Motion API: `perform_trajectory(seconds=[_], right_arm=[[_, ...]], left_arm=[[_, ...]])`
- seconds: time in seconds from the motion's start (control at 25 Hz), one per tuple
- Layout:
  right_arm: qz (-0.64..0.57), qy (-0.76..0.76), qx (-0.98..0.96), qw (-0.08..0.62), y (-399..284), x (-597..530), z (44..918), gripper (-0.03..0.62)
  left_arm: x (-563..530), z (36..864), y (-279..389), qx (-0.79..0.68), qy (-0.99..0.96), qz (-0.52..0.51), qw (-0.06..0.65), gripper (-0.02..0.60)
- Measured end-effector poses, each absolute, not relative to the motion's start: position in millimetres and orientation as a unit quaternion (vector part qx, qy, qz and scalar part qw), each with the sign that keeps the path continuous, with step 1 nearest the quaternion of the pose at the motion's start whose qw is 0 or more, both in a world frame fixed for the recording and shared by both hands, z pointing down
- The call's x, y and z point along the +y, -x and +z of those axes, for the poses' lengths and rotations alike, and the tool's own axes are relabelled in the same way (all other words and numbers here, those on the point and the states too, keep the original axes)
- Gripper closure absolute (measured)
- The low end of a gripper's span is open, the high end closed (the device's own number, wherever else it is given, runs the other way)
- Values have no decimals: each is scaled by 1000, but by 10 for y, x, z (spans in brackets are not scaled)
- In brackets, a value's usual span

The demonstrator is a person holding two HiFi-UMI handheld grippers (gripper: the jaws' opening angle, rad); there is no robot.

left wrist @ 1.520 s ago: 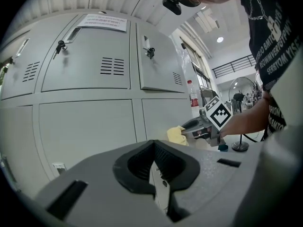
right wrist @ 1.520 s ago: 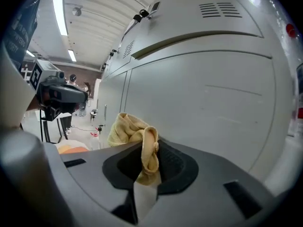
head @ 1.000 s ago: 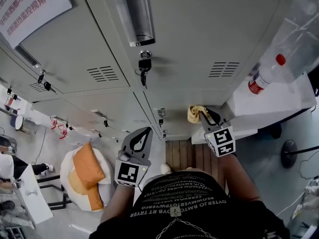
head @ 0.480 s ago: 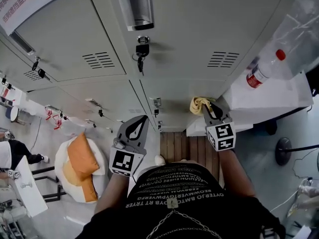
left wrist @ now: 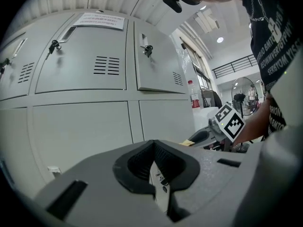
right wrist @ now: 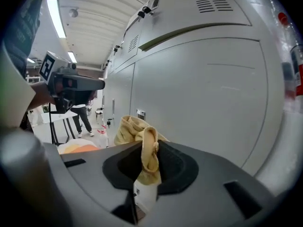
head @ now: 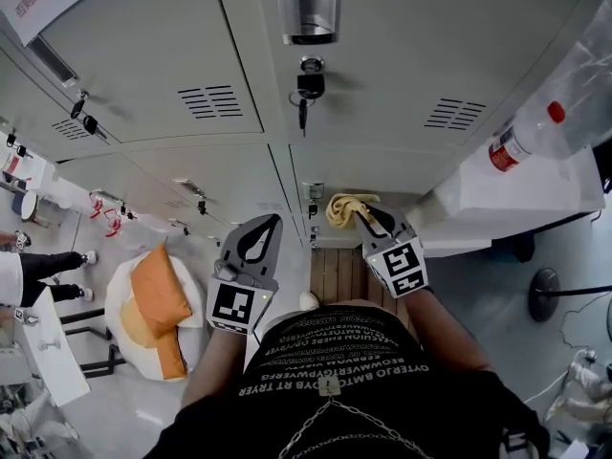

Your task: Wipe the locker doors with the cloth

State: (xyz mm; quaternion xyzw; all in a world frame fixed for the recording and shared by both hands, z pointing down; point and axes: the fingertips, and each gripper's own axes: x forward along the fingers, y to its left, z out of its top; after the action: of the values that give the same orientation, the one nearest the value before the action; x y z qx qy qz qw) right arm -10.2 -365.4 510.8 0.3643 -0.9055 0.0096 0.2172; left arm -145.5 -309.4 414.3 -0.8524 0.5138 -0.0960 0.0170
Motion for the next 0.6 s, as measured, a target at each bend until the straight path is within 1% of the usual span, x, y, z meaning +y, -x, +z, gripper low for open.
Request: perform_trajectory(seconds=[0.32,0.6], right_arm=[[19,-301,-922,244,719,-3506,5621,536],[12,-292,-918,266,865,-3598,6022,536]], left_arm=[[-2997,4251,1838,538,836,-106,4,577],[-2937,4328,2085,543,831,-120,-4,577]])
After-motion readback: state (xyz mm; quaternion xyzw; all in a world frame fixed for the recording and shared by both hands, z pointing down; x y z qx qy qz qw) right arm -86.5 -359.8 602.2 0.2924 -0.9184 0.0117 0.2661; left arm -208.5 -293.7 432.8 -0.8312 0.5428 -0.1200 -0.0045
